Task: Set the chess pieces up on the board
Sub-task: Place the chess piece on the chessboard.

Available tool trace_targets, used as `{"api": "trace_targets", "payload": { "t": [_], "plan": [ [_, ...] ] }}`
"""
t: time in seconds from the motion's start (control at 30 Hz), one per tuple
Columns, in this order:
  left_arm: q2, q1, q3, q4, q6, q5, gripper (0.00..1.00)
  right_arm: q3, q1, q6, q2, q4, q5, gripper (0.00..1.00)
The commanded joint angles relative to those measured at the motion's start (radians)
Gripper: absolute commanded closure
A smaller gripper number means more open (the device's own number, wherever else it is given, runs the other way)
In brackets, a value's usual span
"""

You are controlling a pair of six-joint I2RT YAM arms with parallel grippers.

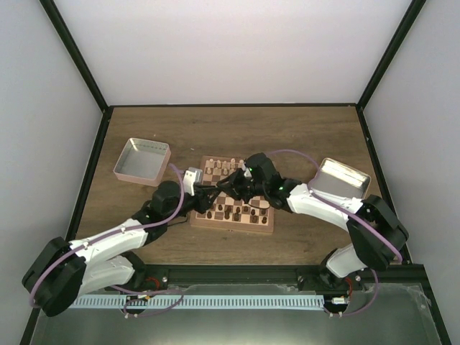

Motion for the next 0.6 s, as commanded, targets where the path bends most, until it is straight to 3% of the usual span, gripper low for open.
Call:
{"api": "trace_targets", "payload": {
  "t": [0.0, 0.2, 0.33, 0.47, 0.57],
  "plan": [
    [0.011, 0.002, 0.026, -0.011, 0.001, 0.006, 0.74, 0.011, -0.003, 0.001, -0.028, 0.02, -0.004, 0.85],
    [0.015, 0.002, 0.044, -0.036, 0.008, -0.027, 0.9, 0.021, -0.004, -0.031, -0.025, 0.001, 0.007, 0.82],
    [0.018, 0.001, 0.111, -0.177, 0.027, -0.066, 0.95, 0.022, -0.004, -0.109, -0.034, -0.011, 0.061, 0.63],
    [-0.007, 0.002, 0.194, -0.441, 0.04, -0.124, 0.95, 0.042, -0.02, -0.24, -0.062, -0.071, 0.165, 0.43],
    [-0.037, 0.004, 0.252, -0.66, 0.047, -0.148, 0.95, 0.037, -0.031, -0.319, -0.108, -0.111, 0.248, 0.39]
  ]
}}
